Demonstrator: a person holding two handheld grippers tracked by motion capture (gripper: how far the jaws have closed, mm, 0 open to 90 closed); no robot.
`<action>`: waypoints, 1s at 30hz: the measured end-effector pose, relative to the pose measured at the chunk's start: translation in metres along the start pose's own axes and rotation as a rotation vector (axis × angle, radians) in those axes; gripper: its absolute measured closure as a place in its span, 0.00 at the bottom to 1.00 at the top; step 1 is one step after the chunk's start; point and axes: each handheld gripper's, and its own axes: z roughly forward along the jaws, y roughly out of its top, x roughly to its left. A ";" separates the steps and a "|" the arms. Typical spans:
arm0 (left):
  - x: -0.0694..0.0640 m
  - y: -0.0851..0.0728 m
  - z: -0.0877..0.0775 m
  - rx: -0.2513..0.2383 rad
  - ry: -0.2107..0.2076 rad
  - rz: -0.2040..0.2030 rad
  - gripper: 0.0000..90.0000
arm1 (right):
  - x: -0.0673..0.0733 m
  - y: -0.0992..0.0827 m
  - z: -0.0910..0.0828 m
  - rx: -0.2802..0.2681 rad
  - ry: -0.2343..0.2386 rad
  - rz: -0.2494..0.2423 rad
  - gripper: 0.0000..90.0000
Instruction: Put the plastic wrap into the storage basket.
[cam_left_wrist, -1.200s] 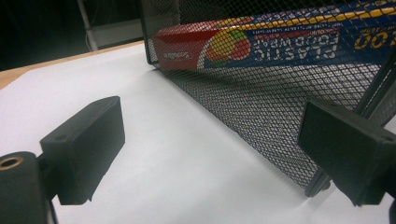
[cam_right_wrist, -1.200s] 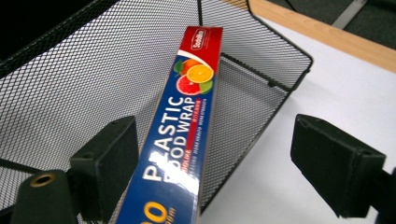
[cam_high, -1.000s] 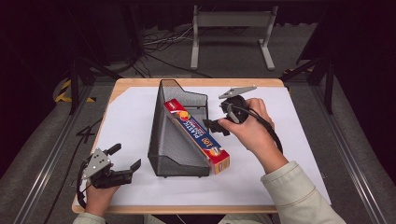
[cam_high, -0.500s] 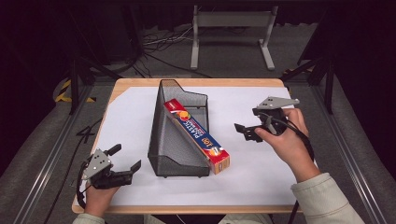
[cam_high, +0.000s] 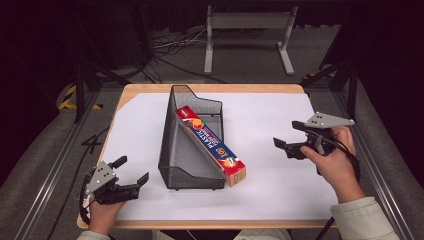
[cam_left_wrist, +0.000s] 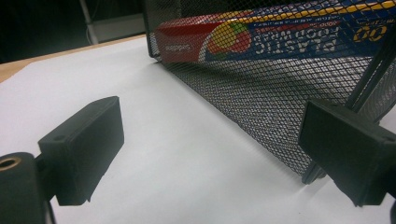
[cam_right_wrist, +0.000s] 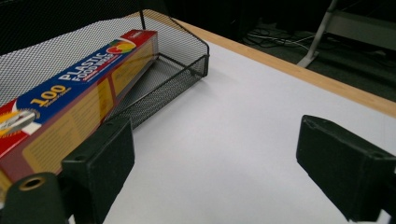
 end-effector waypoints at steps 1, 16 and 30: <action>0.000 0.000 0.000 -0.001 0.000 -0.003 0.08 | -0.001 -0.004 -0.001 -0.003 0.002 -0.008 0.13; 0.000 -0.001 0.001 0.001 -0.004 -0.001 0.08 | -0.012 -0.062 -0.003 -0.038 -0.014 -0.046 0.11; 0.001 -0.002 0.001 0.008 0.002 0.007 0.08 | -0.008 -0.106 0.007 -0.021 -0.030 -0.050 0.11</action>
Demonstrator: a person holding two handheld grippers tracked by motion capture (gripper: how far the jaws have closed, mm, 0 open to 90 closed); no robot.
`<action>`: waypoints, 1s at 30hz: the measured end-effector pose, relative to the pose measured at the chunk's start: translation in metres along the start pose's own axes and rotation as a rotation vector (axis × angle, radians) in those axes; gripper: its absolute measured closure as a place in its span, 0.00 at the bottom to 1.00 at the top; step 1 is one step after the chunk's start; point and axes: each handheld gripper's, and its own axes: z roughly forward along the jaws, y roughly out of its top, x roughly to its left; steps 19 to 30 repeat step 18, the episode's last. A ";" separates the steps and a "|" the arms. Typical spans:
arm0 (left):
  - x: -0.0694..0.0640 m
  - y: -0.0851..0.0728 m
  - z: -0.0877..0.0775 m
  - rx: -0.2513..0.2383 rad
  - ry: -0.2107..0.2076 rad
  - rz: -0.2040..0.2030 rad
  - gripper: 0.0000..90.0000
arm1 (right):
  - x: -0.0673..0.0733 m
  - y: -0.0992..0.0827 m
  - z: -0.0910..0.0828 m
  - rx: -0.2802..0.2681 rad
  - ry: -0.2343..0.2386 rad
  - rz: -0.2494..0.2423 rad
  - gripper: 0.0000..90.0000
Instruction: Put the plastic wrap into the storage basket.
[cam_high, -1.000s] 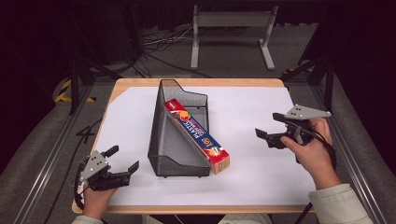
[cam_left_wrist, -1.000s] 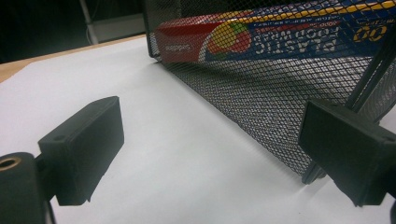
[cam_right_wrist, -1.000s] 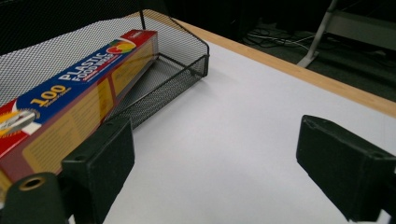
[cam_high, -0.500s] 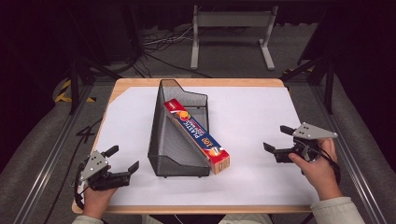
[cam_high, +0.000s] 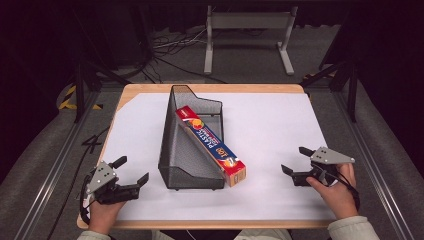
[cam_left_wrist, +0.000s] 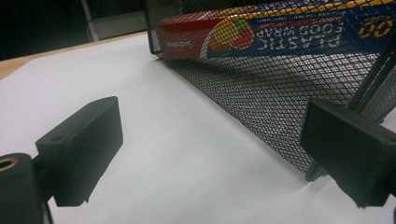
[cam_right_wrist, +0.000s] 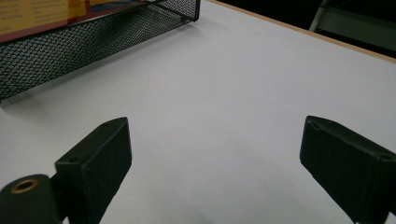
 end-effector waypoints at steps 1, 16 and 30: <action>0.000 0.000 0.000 0.000 -0.002 -0.003 0.08 | 0.000 -0.003 0.000 0.000 0.001 0.001 0.11; 0.001 -0.003 0.005 0.017 -0.027 -0.013 0.08 | -0.001 -0.031 0.004 0.067 0.017 0.084 0.11; 0.002 -0.003 0.005 0.020 -0.024 -0.009 0.08 | -0.002 -0.031 0.003 0.067 0.010 0.085 0.11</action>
